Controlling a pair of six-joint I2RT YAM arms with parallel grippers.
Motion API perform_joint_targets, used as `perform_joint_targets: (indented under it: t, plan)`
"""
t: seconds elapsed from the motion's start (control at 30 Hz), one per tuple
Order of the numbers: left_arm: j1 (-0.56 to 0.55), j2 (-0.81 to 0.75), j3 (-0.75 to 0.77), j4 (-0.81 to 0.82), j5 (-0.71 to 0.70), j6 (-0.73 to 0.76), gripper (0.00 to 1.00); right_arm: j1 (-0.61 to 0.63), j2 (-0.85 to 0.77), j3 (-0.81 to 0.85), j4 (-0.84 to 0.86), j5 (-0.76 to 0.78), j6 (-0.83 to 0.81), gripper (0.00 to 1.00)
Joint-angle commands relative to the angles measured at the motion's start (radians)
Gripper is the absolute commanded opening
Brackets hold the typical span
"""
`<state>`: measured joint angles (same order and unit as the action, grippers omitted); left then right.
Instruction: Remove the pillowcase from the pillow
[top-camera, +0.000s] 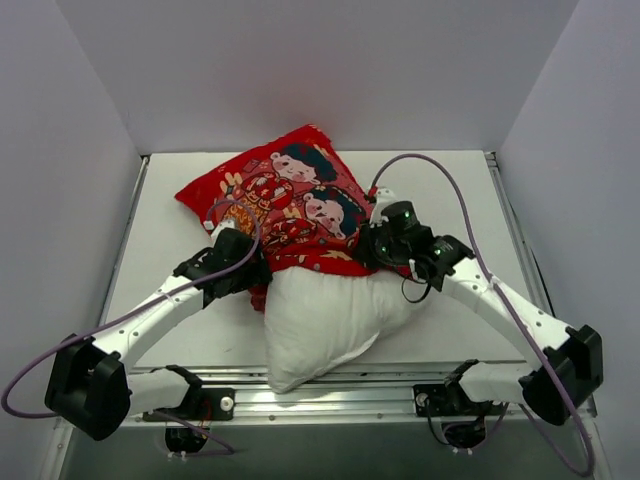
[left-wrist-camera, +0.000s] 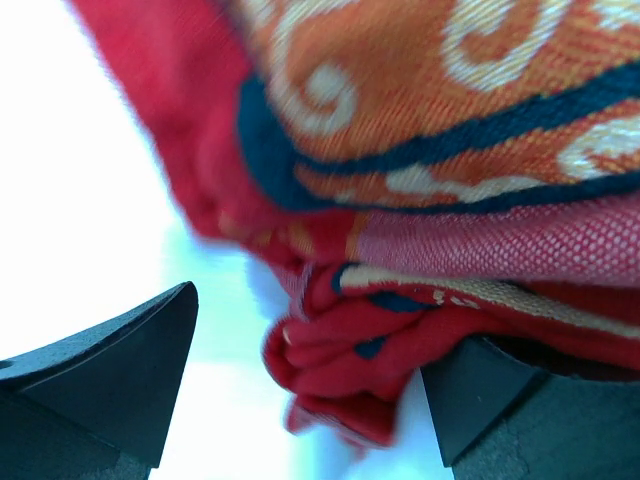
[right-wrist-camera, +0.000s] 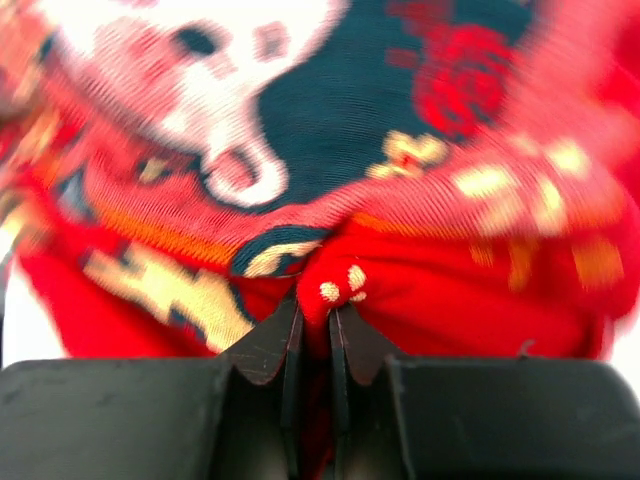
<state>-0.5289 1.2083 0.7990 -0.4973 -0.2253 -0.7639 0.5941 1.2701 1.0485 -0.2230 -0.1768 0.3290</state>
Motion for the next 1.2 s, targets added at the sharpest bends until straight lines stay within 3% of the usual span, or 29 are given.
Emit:
perform_joint_targets:
  t: [0.0,0.17,0.4,0.6,0.73,0.93,1.17]
  plan:
    - [0.017,0.075,0.13,0.075,-0.016,0.064,0.95,0.154,-0.112,-0.07,-0.159,-0.128,0.103,0.0]
    - [0.026,0.241,0.319,0.094,0.064,0.172,0.95,0.303,-0.195,-0.149,-0.087,-0.11,0.188,0.0]
    - [0.038,0.522,0.61,0.152,0.194,0.25,0.95,0.312,-0.125,-0.17,0.031,0.091,0.199,0.0]
    - [0.075,0.724,0.825,0.143,0.225,0.258,0.95,0.26,0.008,-0.108,0.146,0.204,0.139,0.0]
    - [0.109,0.795,0.963,0.144,0.256,0.258,0.95,0.101,0.09,-0.097,0.267,0.166,0.128,0.0]
    - [0.17,0.719,1.039,0.108,0.261,0.258,0.94,0.049,0.201,-0.015,0.297,0.204,0.076,0.0]
    - [0.182,0.412,0.869,0.027,0.202,0.184,0.94,0.038,0.29,0.068,0.347,0.188,0.11,0.0]
